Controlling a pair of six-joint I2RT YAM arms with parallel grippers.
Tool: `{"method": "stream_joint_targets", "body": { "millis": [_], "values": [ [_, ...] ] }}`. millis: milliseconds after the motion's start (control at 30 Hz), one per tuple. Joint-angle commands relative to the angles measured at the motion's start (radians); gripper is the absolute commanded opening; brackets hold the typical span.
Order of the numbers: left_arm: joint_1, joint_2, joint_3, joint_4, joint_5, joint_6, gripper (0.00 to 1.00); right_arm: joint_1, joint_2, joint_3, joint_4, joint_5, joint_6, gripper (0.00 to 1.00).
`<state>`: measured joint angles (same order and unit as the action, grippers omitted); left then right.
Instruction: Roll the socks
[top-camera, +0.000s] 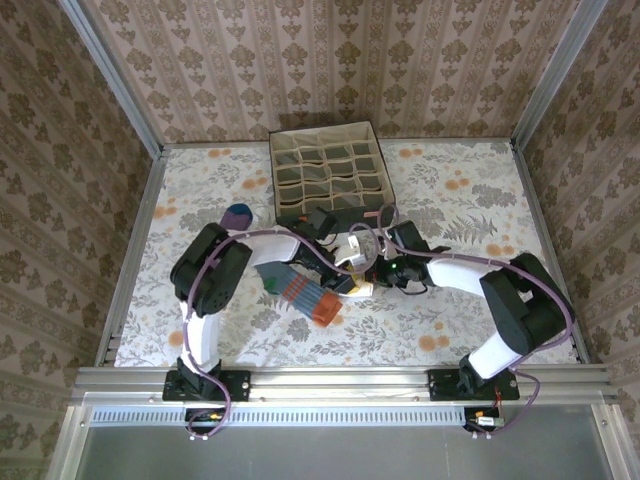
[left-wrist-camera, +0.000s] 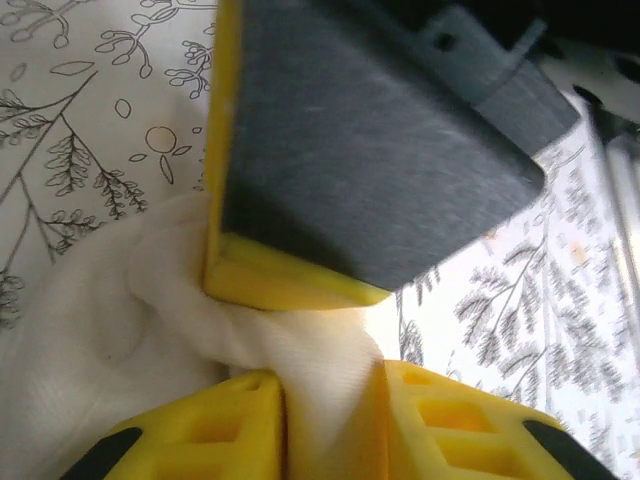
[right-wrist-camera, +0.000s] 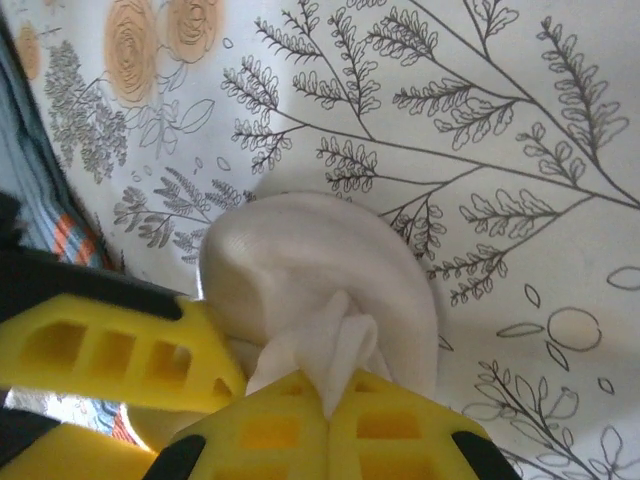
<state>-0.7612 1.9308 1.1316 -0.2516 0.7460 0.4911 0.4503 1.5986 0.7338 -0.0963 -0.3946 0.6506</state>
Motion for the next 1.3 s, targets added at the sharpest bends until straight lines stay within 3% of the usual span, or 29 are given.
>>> {"method": "stream_joint_targets", "body": {
  "millis": [0, 167, 400, 733, 1000, 1133, 1267],
  "values": [
    [-0.026, -0.092, -0.075, 0.066, -0.203, 0.119, 0.34, 0.007, 0.064, 0.035, -0.214, 0.110, -0.028, 0.00],
    [-0.064, -0.259, -0.243, 0.275, -0.328, 0.238, 0.44, 0.007, 0.092, 0.093, -0.275, 0.129, -0.048, 0.00],
    [-0.164, -0.369, -0.434, 0.560, -0.559, 0.366, 0.45, 0.007, 0.116, 0.144, -0.318, 0.125, -0.070, 0.00],
    [-0.257, -0.252, -0.395, 0.525, -0.615, 0.447, 0.39, 0.007, 0.180, 0.190, -0.355, 0.080, -0.091, 0.00],
    [-0.258, -0.129, -0.416, 0.683, -0.755, 0.416, 0.54, 0.007, 0.208, 0.213, -0.387, 0.062, -0.112, 0.00],
    [-0.253, -0.131, -0.424, 0.719, -0.770, 0.400, 0.57, 0.007, 0.238, 0.239, -0.431, 0.051, -0.142, 0.00],
    [-0.233, -0.107, -0.368, 0.606, -0.769, 0.361, 0.43, 0.007, 0.267, 0.264, -0.466, 0.014, -0.166, 0.00]
  ]
}}
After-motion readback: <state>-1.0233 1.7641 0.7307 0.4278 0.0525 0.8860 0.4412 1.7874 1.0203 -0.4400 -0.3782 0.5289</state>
